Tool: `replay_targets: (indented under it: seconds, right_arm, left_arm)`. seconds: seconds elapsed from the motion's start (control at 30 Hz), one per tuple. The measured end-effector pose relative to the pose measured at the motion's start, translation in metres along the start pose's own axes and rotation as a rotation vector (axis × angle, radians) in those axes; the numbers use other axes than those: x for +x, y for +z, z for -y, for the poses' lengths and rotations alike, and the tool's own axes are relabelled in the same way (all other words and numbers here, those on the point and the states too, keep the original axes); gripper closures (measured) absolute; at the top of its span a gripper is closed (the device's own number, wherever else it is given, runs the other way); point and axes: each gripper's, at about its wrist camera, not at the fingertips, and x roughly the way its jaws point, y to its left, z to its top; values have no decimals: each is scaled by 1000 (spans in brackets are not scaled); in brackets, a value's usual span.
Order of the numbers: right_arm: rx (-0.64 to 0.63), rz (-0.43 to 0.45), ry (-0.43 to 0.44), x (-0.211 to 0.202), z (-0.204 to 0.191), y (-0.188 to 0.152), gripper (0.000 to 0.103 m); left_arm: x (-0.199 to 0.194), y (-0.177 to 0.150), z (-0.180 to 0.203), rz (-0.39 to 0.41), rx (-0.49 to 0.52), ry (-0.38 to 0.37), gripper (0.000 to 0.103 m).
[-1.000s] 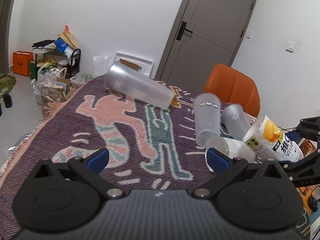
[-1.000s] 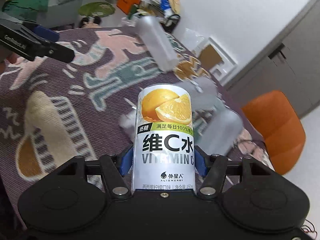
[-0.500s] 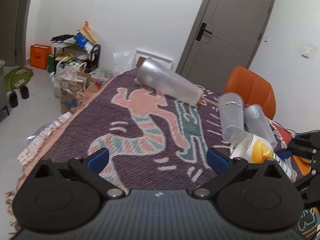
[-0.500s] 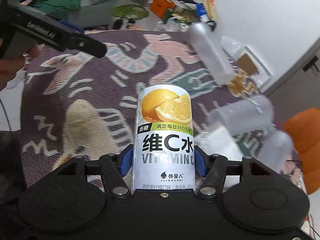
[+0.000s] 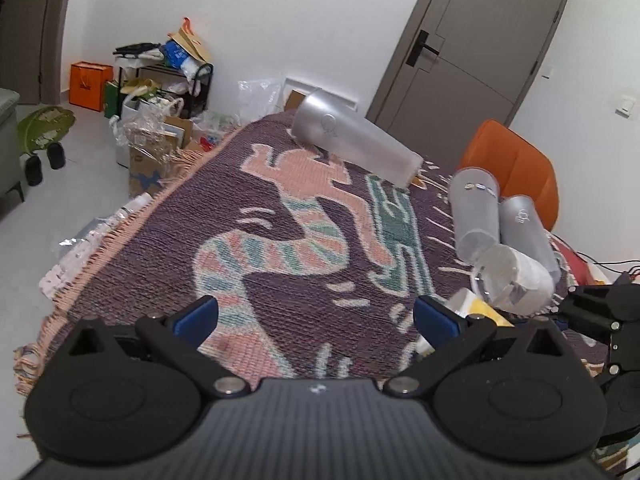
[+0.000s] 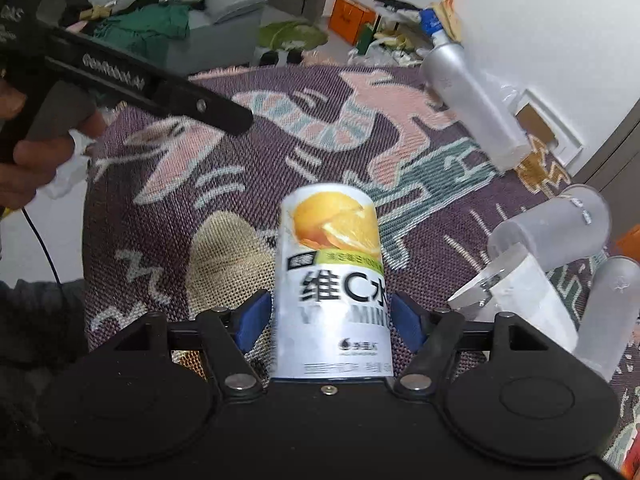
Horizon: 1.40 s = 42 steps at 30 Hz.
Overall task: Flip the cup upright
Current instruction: 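Grasp the bottle's cap end with the left tool while the right tool releases it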
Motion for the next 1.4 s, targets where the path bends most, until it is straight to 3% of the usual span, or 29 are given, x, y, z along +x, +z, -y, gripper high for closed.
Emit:
replay_targets:
  seconds: [0.23, 0.43, 0.5, 0.67, 0.8, 1.03, 1.4]
  right_arm:
    - [73, 60, -6, -23, 4, -12, 32]
    - [184, 124, -37, -43, 12, -29, 30]
    - [223, 149, -47, -48, 15, -35, 24]
    - [333, 205, -72, -54, 22, -54, 23]
    - [423, 249, -97, -57, 26, -68, 16]
    - [558, 321, -133, -59, 31, -95, 13]
    - [743, 388, -146, -54, 35, -132, 13]
  left_arm:
    - [2, -4, 15, -45, -51, -82, 0]
    - [6, -4, 21, -96, -205, -178, 1]
    - [6, -3, 24, -104, -246, -199, 1]
    - [14, -1, 28, -146, -346, -240, 2]
    - [24, -3, 31, -188, -391, -254, 2]
    - [42, -8, 37, -245, -466, -246, 6]
    - [60, -15, 39, -238, -613, -176, 11]
